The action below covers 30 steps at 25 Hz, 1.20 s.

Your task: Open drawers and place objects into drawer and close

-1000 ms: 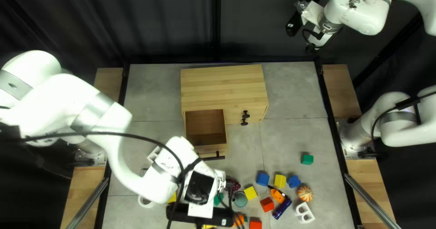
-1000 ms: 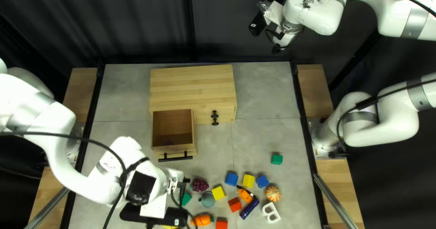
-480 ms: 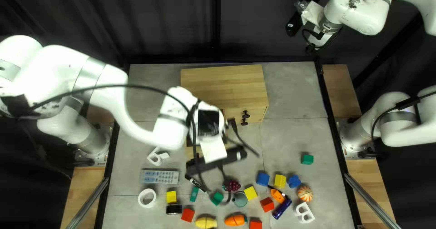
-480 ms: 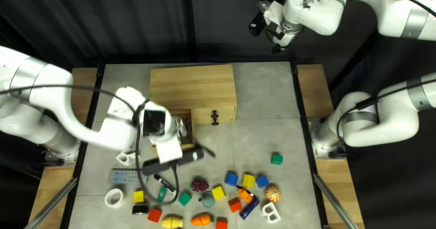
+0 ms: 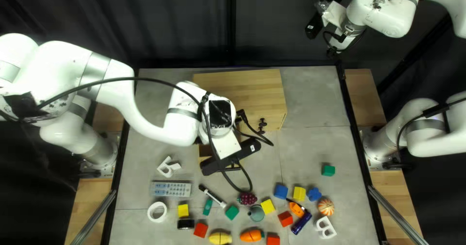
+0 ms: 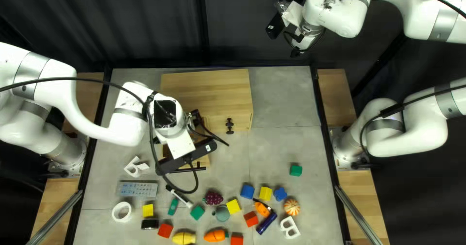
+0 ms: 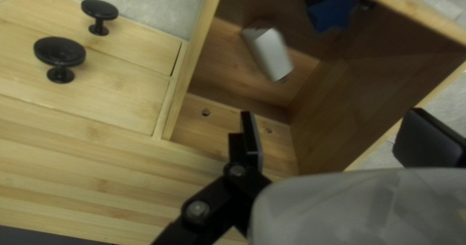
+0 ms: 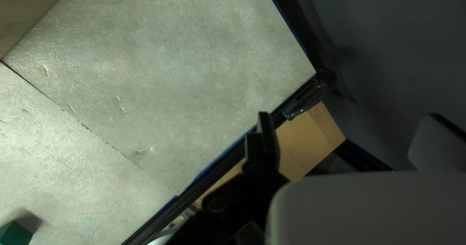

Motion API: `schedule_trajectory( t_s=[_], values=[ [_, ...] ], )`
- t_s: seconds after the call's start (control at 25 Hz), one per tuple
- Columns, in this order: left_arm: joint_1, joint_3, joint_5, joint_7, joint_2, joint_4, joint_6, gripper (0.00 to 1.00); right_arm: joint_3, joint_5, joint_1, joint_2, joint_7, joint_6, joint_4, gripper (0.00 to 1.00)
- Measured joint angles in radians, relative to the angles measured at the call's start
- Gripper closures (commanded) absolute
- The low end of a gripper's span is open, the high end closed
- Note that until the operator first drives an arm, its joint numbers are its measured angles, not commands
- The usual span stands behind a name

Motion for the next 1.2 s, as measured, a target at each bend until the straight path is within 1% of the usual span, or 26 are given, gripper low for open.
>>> schedule_trajectory(
  t_s=[0.08,0.12,0.16,0.2,0.48,0.6,0.76,1.0,1.2],
  values=[
    [-0.023,-0.022,-0.005,-0.036,0.003,0.004,-0.004,1.00,0.000,0.000,0.000,0.000,0.000,0.000,0.000,0.00],
    [-0.032,-0.030,-0.010,-0.053,0.008,0.005,-0.011,0.48,0.000,0.000,0.000,0.000,0.000,0.000,0.000,0.00],
    [-0.039,-0.036,-0.017,-0.073,0.014,0.006,-0.020,0.14,0.000,0.000,0.000,0.000,0.000,0.000,0.000,0.00],
    [-0.046,-0.043,-0.026,-0.098,0.021,0.008,-0.029,0.00,0.000,0.000,0.000,0.000,0.000,0.000,0.000,0.00],
    [-0.097,-0.088,-0.119,-0.305,0.038,-0.009,-0.104,0.00,0.000,0.000,0.000,0.000,0.000,0.000,0.000,0.00],
    [-0.116,-0.103,-0.139,-0.370,0.064,0.007,-0.115,0.00,0.000,0.000,0.000,0.000,0.000,0.000,0.000,0.00],
    [-0.137,-0.114,-0.141,-0.432,0.130,0.046,-0.134,0.00,0.000,0.000,0.000,0.000,0.000,0.000,0.000,0.00],
    [-0.143,-0.103,-0.142,-0.523,0.202,0.052,-0.192,0.00,0.000,0.000,0.000,0.000,0.000,0.000,0.000,0.00],
    [-0.153,-0.078,-0.118,-0.650,0.245,0.043,-0.231,0.00,0.000,0.000,0.000,0.000,0.000,0.000,0.000,0.00]
  ],
)
